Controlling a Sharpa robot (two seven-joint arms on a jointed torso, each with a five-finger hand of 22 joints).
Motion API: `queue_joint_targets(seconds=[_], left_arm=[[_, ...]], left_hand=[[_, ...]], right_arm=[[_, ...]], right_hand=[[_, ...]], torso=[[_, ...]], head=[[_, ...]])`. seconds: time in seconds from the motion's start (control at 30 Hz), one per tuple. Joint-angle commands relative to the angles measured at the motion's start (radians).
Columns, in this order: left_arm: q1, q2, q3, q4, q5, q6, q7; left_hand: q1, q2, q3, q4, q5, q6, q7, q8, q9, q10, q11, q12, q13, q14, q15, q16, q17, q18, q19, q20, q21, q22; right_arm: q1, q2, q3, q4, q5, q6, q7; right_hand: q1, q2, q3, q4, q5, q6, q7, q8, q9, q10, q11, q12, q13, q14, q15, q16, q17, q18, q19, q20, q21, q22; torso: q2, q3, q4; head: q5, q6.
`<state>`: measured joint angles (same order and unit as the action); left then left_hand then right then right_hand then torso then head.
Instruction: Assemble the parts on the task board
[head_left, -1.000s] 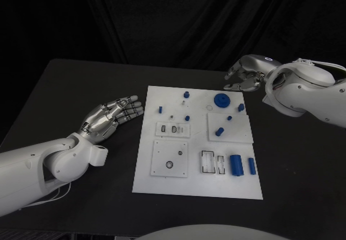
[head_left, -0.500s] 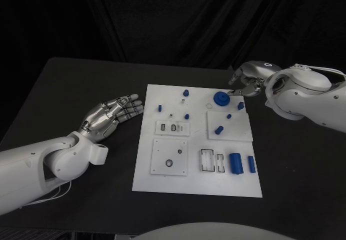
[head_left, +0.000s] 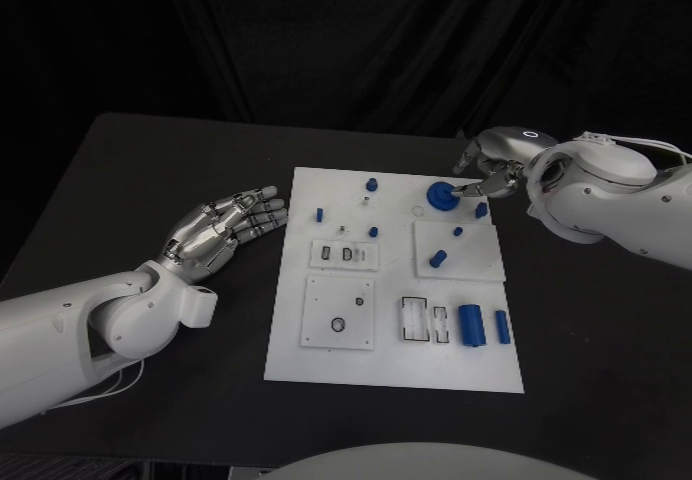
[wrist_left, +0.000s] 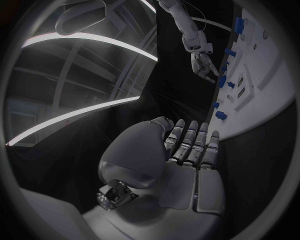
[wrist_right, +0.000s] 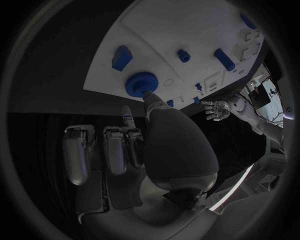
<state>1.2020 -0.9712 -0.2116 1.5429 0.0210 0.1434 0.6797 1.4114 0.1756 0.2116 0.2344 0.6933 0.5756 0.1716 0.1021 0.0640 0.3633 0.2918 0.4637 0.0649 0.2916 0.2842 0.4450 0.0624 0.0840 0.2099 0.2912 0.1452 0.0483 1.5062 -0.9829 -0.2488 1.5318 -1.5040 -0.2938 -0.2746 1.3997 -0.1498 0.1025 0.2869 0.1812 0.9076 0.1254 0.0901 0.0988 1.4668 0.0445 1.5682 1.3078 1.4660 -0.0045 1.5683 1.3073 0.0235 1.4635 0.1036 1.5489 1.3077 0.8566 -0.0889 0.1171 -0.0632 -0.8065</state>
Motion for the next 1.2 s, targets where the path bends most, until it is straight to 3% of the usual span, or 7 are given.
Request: queue_joint_targets(seconds=[0.03,0.77,1.2], left_arm=[[-0.002,0.001,0.000,0.001,-0.003,0.014,0.117],[-0.003,0.005,0.000,-0.003,-0.003,0.019,0.115],[-0.003,0.005,0.000,-0.004,-0.003,0.022,0.110]], left_hand=[[-0.011,0.003,0.007,-0.001,0.005,0.006,0.023,0.005,0.001,0.008,0.000,0.003,0.001,0.006,-0.002,0.005,0.001,-0.005,0.001,0.000,0.000,-0.001],[-0.012,0.003,0.010,0.000,0.005,0.003,0.023,0.004,0.001,0.008,0.001,0.003,0.001,0.004,-0.002,0.003,0.000,-0.006,0.000,0.000,-0.001,-0.001],[-0.013,0.002,0.012,0.000,0.005,0.000,0.023,0.003,0.000,0.007,0.001,0.003,0.001,0.003,-0.002,0.002,0.000,-0.006,-0.003,0.000,-0.003,-0.002]], right_arm=[[-0.003,0.002,0.001,0.002,-0.012,0.007,-0.013],[-0.014,0.029,0.001,-0.009,-0.012,0.018,-0.003],[-0.024,0.042,0.001,-0.022,-0.012,0.027,-0.008]], right_hand=[[-0.007,-0.003,0.003,0.001,-0.006,-0.001,-0.006,-0.004,-0.001,0.104,-0.007,0.003,0.263,0.105,-0.010,0.002,0.263,-0.018,0.094,-0.005,0.006,0.256],[-0.006,-0.005,0.004,0.002,-0.008,-0.003,-0.006,-0.005,-0.001,0.104,-0.008,0.003,0.263,0.105,-0.012,0.002,0.263,-0.016,0.089,-0.006,0.000,0.254],[0.003,-0.002,0.011,-0.001,0.003,0.024,0.005,0.007,0.007,0.104,0.001,0.003,0.263,0.105,-0.006,0.002,0.263,-0.014,0.082,-0.005,-0.008,0.250]], torso=[[-0.001,-0.0006,0.0002],[-0.001,-0.0012,0.0006],[-0.001,-0.0010,0.0004]], head=[[-0.001,0.000],[-0.002,-0.001],[-0.003,0.000]])
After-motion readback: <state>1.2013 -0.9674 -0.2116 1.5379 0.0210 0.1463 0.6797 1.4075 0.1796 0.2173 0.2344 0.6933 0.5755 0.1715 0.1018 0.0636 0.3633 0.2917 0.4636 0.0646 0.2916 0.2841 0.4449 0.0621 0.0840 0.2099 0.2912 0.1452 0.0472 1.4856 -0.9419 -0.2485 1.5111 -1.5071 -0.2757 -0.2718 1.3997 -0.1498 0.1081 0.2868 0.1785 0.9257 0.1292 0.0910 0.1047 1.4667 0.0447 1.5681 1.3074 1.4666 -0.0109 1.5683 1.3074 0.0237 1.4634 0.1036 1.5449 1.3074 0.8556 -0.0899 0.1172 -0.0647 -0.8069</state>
